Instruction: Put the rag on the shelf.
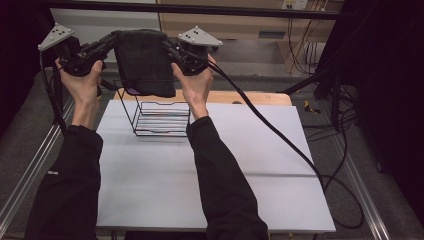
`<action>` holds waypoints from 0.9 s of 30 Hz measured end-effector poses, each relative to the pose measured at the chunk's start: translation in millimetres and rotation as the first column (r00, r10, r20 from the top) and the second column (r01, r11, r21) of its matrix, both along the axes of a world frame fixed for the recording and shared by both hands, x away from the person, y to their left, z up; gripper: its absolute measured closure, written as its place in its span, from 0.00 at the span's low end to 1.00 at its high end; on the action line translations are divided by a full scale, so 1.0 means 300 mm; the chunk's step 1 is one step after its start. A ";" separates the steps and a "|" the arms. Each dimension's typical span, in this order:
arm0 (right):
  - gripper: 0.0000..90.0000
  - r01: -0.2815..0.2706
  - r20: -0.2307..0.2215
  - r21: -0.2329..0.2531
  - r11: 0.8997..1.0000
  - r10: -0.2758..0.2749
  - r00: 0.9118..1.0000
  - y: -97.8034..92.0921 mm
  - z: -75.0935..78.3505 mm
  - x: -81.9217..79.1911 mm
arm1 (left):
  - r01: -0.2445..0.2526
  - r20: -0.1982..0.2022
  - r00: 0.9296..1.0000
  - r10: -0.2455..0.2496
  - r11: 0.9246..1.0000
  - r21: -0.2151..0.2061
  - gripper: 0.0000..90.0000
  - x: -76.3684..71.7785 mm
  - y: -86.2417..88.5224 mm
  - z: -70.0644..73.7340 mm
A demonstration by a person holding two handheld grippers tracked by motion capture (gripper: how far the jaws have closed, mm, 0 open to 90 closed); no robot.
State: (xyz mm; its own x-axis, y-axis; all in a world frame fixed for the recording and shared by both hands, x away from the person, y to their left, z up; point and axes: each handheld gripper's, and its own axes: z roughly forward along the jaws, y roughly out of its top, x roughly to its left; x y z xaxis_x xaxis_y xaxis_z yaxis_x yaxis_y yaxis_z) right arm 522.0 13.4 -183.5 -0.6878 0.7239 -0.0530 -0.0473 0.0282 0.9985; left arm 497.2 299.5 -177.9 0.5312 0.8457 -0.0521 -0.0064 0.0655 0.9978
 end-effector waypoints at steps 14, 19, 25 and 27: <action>0.92 -0.011 0.015 -0.033 0.999 0.012 1.000 -0.004 -0.016 -0.023 | 0.016 0.008 1.000 -0.016 1.000 -0.001 0.92 -0.026 0.012 -0.034; 0.92 -0.021 0.037 -0.043 0.999 0.023 0.999 -0.005 -0.015 -0.045 | 0.025 0.030 0.999 -0.025 1.000 0.005 0.92 -0.052 0.014 -0.039; 0.92 -0.039 0.051 -0.055 0.998 0.042 0.998 -0.008 -0.026 -0.072 | 0.034 0.038 0.999 -0.035 0.999 0.003 0.92 -0.075 0.025 -0.062; 0.92 -0.041 0.055 -0.062 0.997 0.045 0.997 -0.009 -0.028 -0.082 | 0.038 0.044 0.998 -0.038 0.999 0.001 0.92 -0.083 0.026 -0.065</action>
